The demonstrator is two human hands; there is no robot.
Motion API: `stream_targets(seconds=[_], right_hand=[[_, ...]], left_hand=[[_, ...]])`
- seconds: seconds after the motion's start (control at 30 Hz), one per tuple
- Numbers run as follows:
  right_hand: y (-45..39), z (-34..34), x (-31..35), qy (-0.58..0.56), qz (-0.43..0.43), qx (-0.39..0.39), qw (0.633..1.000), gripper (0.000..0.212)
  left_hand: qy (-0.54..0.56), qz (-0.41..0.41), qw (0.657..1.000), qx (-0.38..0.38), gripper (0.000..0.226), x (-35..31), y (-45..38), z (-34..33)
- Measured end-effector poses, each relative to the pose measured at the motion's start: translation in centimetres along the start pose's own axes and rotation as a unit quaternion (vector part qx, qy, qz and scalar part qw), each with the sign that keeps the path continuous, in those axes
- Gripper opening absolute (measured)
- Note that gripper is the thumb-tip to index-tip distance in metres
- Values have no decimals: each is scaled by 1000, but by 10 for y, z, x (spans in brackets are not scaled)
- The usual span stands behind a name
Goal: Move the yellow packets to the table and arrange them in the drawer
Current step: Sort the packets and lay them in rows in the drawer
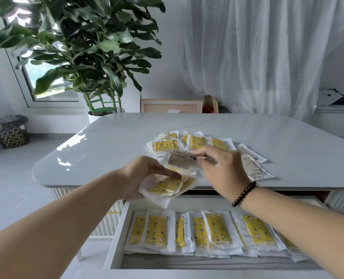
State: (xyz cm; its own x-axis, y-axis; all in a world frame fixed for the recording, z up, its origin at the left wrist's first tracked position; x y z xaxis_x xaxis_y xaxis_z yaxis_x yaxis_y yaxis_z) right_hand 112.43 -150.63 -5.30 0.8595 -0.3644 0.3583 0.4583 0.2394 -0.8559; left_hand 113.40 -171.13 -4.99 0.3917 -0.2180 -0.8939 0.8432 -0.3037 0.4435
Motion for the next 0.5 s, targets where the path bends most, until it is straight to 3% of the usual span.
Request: stream_targets(seconds=[0.07, 0.13, 0.2, 0.33, 0.5], right_hand=[[1, -7, 8, -37, 35, 28, 998, 23], [2, -9, 9, -78, 44, 49, 995, 19], [2, -8, 8, -111, 25, 72, 991, 13], [6, -3, 13, -169, -60, 141, 974, 13], [5, 1, 20, -240, -195, 210, 927, 30]], left_hand=[[114, -41, 992, 36, 55, -5, 1, -8], [145, -73, 986, 32, 68, -8, 3, -9], [138, -76, 987, 14, 73, -8, 3, -8], [78, -61, 995, -22, 52, -4, 4, -9], [19, -54, 996, -71, 52, 1, 1, -10]])
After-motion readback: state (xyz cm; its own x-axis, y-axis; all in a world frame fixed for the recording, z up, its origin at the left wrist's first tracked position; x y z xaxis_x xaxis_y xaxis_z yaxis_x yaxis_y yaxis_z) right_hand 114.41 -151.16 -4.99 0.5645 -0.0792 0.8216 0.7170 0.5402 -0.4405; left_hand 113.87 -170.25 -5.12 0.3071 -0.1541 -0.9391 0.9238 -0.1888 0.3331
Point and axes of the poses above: each hand's wrist, its own y-axis away from the middle knuckle, its own z-axis out of the back of the hand, x = y × z, the point moved 1 cm from there along -y, towards the middle knuckle, and after that the axes turned 9 degrees about -y, right-handed, at the moved point
